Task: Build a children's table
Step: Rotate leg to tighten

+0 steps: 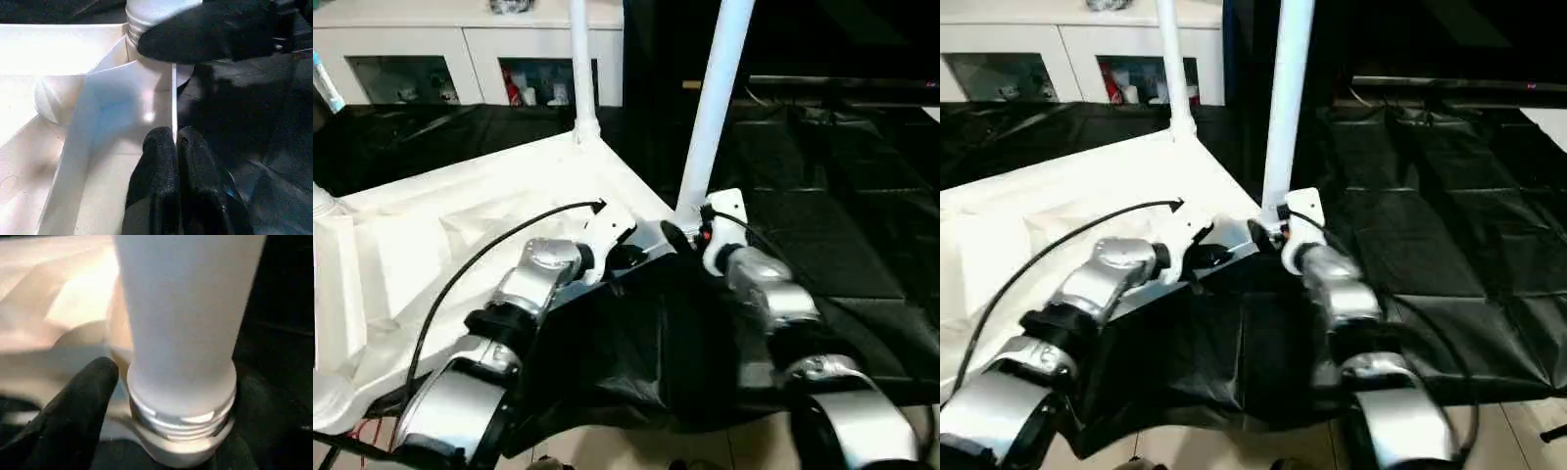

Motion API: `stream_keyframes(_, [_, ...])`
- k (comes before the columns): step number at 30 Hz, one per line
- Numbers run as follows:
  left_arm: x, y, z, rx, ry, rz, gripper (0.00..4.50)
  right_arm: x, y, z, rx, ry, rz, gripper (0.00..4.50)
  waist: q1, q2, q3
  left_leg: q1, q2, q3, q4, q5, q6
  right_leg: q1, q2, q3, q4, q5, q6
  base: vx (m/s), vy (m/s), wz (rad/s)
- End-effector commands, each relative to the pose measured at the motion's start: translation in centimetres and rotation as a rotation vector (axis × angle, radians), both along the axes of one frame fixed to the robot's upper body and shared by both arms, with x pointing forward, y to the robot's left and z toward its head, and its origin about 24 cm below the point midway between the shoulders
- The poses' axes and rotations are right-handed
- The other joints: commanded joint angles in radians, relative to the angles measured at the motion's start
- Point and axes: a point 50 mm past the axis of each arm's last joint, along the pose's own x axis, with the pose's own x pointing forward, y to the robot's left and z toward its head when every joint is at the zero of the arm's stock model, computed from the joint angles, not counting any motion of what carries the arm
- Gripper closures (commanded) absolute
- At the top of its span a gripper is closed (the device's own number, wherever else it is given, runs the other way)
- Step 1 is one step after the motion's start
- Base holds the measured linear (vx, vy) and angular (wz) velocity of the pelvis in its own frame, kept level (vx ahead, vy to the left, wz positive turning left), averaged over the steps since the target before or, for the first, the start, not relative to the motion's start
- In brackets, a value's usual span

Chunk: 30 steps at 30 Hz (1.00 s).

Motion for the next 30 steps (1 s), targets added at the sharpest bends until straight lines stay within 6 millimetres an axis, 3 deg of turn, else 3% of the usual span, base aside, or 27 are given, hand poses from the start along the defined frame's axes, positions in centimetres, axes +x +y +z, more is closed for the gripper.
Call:
stream_keyframes(1, [-0.2, -1.9, 1.9, -0.098, -0.077, -0.113, 4.50, -0.6, 2.4, 0.3, -0.001, -0.008, 0.176, 0.22, 0.004, -0.011, -0.073, 0.008, 0.025, -0.012, -0.061, -0.223, 0.077, 0.060, -0.057, 0.047, -0.067, -0.288, -0.200, 0.000, 0.000, 0.00])
stream_keyframes(8, [-1.6, -0.1, 1.8, -0.079, -0.051, -0.290, 4.50, -1.5, -1.7, 1.1, -0.111, -0.022, 0.360, 0.04, 0.021, -0.009, -0.071, 0.015, 0.033, -0.010, -0.062, -0.237, 0.071, 0.056, -0.057, 0.048, -0.068, -0.311, -0.198, 0.000, 0.000, 0.00])
stream_keyframes(9, [-2.0, 0.4, 1.7, -0.069, -0.040, -0.321, 4.50, -2.0, -2.5, 1.2, -0.145, -0.012, 0.424, 0.04, 0.025, -0.003, -0.071, 0.014, 0.033, -0.010, -0.062, -0.237, 0.067, 0.057, -0.055, 0.048, -0.066, -0.304, -0.196, 0.000, 0.000, 0.00])
stream_keyframes(11, [-2.2, 0.8, 1.5, -0.063, -0.027, -0.347, 4.50, -2.5, -3.0, 1.2, -0.173, 0.000, 0.486, 0.04, 0.034, -0.006, -0.072, 0.014, 0.033, -0.009, -0.062, -0.234, 0.068, 0.057, -0.054, 0.048, -0.063, -0.283, -0.198, 0.000, 0.000, 0.00])
stream_keyframes(13, [-2.5, 1.1, 1.5, -0.060, -0.012, -0.367, 4.50, -2.9, -3.3, 1.2, -0.180, 0.013, 0.527, 0.04, 0.036, -0.002, -0.071, 0.015, 0.032, -0.009, -0.062, -0.243, 0.064, 0.056, -0.055, 0.048, -0.064, -0.294, -0.201, 0.000, 0.000, 0.00])
stream_keyframes(20, [-3.5, 2.3, 1.4, -0.051, 0.046, -0.456, 4.50, -3.9, -3.6, 1.6, -0.158, 0.037, 0.625, 0.04, 0.036, -0.005, -0.071, 0.015, 0.033, -0.011, -0.064, -0.258, 0.054, 0.055, -0.056, 0.048, -0.068, -0.333, -0.189, 0.000, 0.000, 0.00])
stream_keyframes(23, [-3.9, 2.7, 1.2, -0.038, 0.078, -0.485, 4.50, -4.3, -3.5, 1.7, -0.153, 0.037, 0.664, 0.19, 0.036, -0.004, -0.072, 0.014, 0.034, -0.011, -0.063, -0.244, 0.055, 0.055, -0.055, 0.049, -0.063, -0.299, -0.199, 0.000, 0.000, 0.00])
stream_keyframes(24, [-4.0, 2.7, 1.2, -0.034, 0.086, -0.494, 4.50, -4.3, -3.4, 1.7, -0.149, 0.041, 0.669, 0.46, 0.036, -0.005, -0.072, 0.013, 0.033, -0.011, -0.063, -0.243, 0.055, 0.056, -0.054, 0.048, -0.063, -0.294, -0.200, 0.000, 0.000, 0.00])
stream_keyframes(30, [-4.1, 2.8, 1.2, -0.031, 0.083, -0.491, 4.50, -4.6, -3.3, 1.6, -0.144, 0.055, 0.688, 0.87, 0.034, -0.006, -0.072, 0.014, 0.033, -0.012, -0.063, -0.251, 0.050, 0.057, -0.056, 0.048, -0.066, -0.327, -0.190, 0.000, 0.000, 0.00])
